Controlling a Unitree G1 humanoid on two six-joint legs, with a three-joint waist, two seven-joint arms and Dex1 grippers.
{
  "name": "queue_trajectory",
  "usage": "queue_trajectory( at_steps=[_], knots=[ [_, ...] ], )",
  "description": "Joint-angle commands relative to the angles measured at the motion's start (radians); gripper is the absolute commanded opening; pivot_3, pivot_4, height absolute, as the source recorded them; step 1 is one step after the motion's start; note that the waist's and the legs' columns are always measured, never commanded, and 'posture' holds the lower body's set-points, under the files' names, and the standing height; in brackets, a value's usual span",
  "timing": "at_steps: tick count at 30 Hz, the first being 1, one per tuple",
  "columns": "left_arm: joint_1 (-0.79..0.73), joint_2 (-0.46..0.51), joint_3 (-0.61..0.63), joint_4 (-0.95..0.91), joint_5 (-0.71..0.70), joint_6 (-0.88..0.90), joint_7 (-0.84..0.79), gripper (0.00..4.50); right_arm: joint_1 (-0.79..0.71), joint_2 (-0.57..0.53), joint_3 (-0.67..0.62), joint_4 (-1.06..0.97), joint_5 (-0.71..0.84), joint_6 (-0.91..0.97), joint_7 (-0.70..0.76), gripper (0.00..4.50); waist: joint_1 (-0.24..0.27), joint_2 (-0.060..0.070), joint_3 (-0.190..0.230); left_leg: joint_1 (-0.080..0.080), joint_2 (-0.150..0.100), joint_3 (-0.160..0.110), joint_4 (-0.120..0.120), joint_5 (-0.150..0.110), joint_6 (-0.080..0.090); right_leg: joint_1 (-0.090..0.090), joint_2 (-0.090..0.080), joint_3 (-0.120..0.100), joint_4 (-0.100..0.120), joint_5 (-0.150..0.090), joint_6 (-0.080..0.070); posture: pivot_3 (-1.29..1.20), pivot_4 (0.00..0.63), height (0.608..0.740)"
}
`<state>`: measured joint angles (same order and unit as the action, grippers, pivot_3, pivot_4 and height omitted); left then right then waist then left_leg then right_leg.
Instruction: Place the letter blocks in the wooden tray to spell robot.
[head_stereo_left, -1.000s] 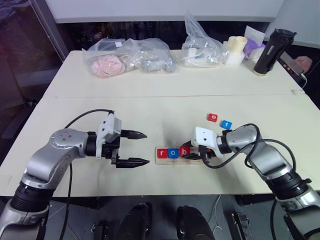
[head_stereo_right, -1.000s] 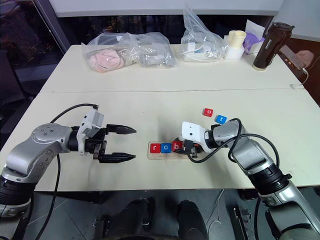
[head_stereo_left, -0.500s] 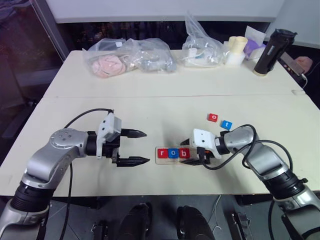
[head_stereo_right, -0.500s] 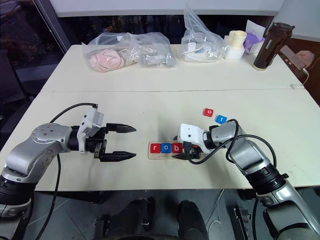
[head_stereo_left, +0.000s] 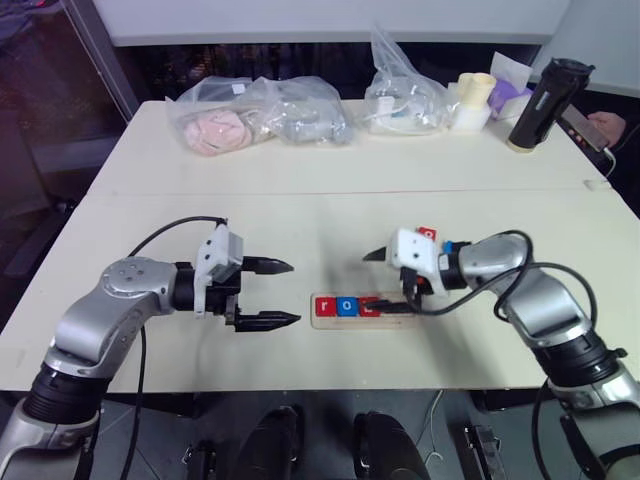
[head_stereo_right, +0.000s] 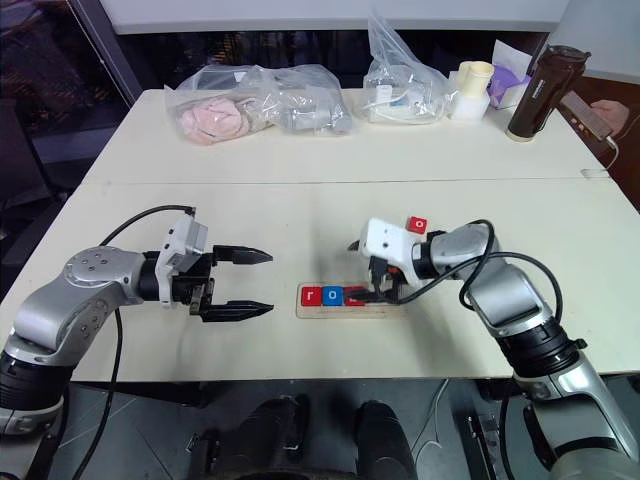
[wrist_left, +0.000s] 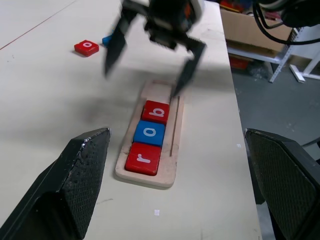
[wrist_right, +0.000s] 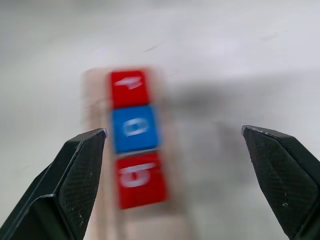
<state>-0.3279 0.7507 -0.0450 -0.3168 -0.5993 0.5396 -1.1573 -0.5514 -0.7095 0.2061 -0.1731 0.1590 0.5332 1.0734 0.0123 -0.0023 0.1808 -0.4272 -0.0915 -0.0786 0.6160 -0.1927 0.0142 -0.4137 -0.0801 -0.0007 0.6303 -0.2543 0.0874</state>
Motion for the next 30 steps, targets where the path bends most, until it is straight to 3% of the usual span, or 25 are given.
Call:
queue_trajectory(
  at_steps=[1,8,12,19,30],
  knots=[
    [-0.021,-0.01,0.014,-0.009,-0.005,-0.018,0.002,4.5,-0.086,0.095,-0.146,0.048,-0.047,0.164,-0.298,4.47,-0.003,0.0,0.0,0.0,0.0,0.0,0.0,0.0,0.0,0.0,0.0,0.0,0.0,0.0,0.0,0.0,0.15,0.738],
    [-0.037,-0.027,0.0,0.011,0.008,-0.029,-0.003,4.5,-0.157,0.336,-0.298,0.105,-0.142,0.537,-0.75,4.47,-0.001,0.0,0.0,0.0,0.0,0.0,-0.002,0.002,-0.003,-0.003,0.001,0.001,0.002,0.001,-0.001,0.0,0.15,0.738],
    [-0.051,-0.033,-0.007,0.027,0.015,-0.035,-0.009,4.5,-0.162,0.427,-0.312,0.121,-0.182,0.582,-0.889,4.47,-0.006,0.001,0.0,-0.001,0.0,0.001,-0.004,0.003,-0.004,-0.007,0.001,0.002,0.005,0.003,0.002,0.0,0.15,0.738],
    [-0.053,-0.035,-0.009,0.031,0.021,-0.04,-0.012,4.5,-0.182,0.489,-0.327,0.205,-0.19,0.561,-1.003,4.47,-0.017,0.001,0.0,-0.001,0.0,0.001,-0.003,0.004,-0.006,-0.008,0.001,0.002,0.01,0.003,0.001,0.0,0.15,0.738],
    [-0.036,-0.029,0.002,0.013,0.02,-0.039,0.002,4.5,-0.212,0.529,-0.399,0.356,-0.136,0.506,-1.049,4.47,-0.03,0.001,0.0,0.0,0.0,0.001,-0.002,0.006,-0.007,-0.01,0.002,0.002,0.017,0.003,0.001,0.0,0.15,0.738]
  ],
)
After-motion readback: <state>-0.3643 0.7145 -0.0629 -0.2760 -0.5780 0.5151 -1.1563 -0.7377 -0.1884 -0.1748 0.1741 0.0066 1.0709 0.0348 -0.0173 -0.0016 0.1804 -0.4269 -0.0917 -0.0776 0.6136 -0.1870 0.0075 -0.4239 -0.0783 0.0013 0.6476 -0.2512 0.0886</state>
